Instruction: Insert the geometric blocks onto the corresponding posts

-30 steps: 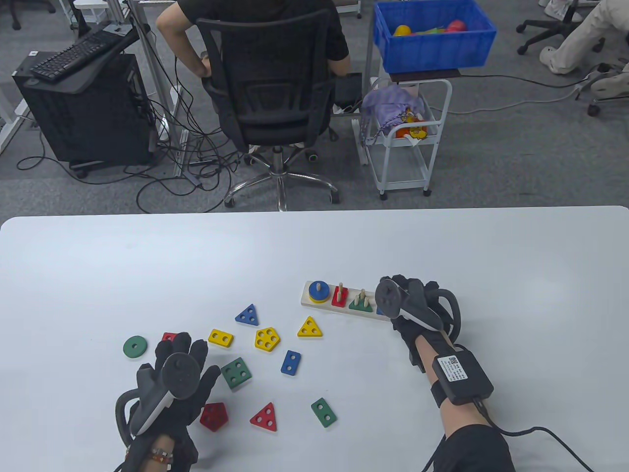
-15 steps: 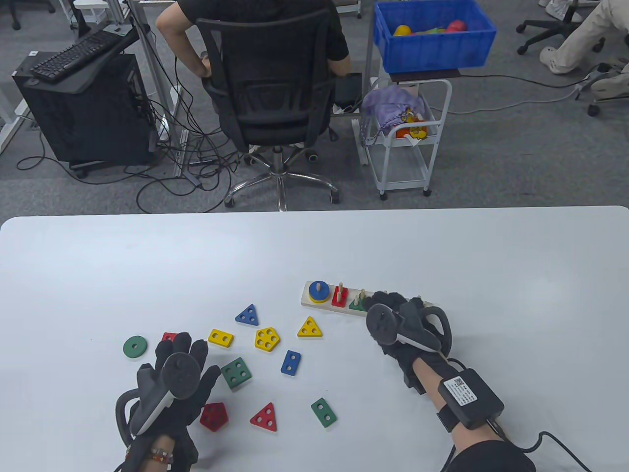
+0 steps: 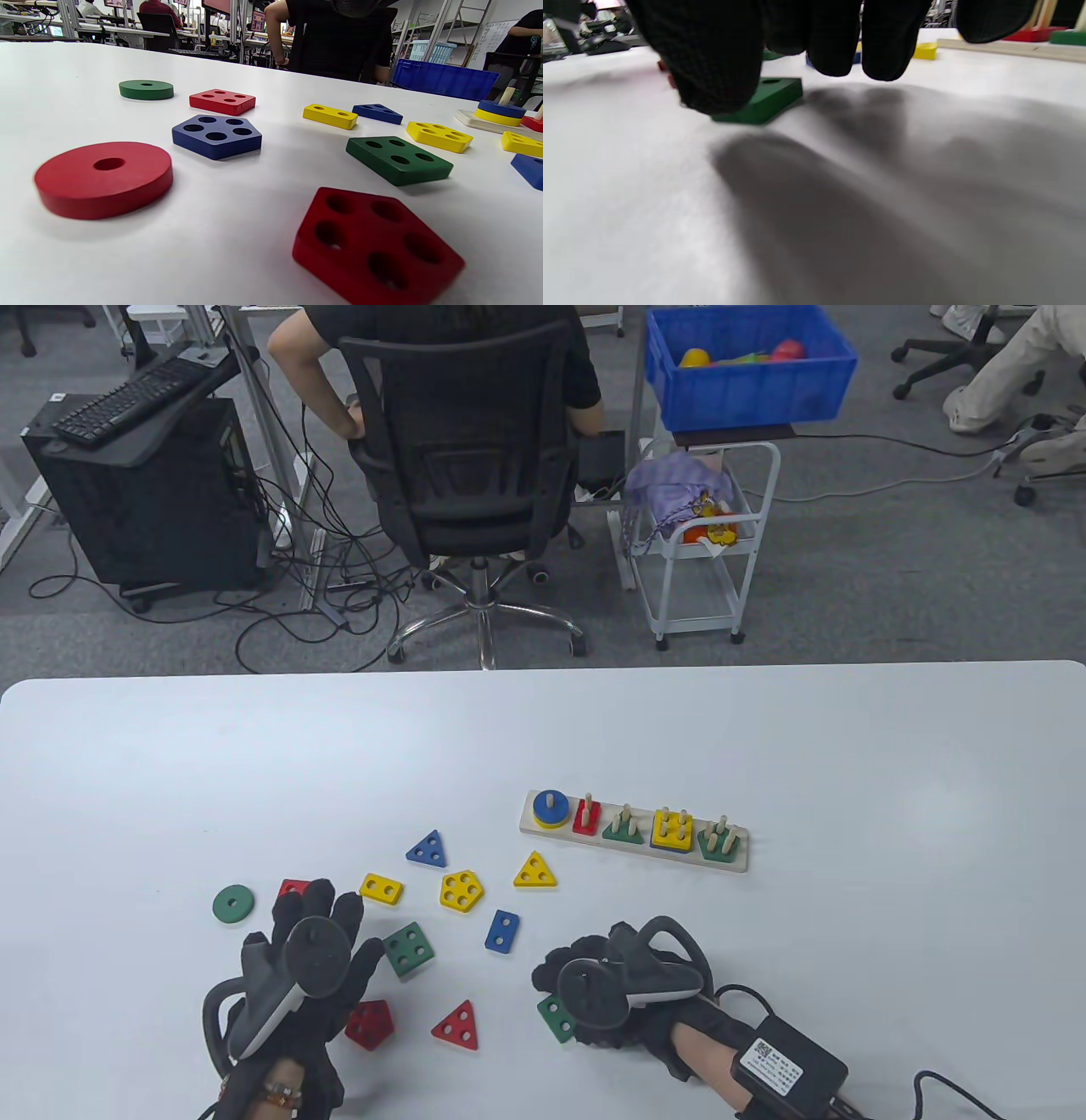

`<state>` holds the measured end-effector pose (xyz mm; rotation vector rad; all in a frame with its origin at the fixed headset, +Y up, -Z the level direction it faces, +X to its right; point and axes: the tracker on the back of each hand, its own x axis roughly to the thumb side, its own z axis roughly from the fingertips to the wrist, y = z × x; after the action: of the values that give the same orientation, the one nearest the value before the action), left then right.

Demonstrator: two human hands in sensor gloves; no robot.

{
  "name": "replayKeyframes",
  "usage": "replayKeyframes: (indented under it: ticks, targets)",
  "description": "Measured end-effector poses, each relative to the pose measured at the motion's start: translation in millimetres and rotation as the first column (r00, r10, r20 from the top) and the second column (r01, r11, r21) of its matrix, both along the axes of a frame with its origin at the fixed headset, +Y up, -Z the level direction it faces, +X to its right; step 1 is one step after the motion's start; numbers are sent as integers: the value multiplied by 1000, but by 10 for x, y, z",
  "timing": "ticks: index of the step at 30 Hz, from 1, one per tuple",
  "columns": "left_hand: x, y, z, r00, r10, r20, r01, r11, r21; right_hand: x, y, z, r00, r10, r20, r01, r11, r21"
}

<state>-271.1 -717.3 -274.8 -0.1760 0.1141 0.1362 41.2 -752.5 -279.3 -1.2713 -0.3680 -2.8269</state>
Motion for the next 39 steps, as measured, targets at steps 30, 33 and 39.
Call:
replayKeyframes:
  ticks: [30, 33, 39]
  targets:
    - [-7, 0, 4, 1000, 4, -7, -4, 1000, -3, 246, 460, -634, 920, -321, 226, 250, 922, 295]
    - [-13, 1, 3, 1000, 7, -9, -7, 1000, -6, 276, 528, -847, 906, -296, 303, 186, 921, 342]
    - [-31, 4, -1, 1000, 13, -18, -13, 1000, -6, 262, 535, -1305, 851, -260, 457, 75, 920, 384]
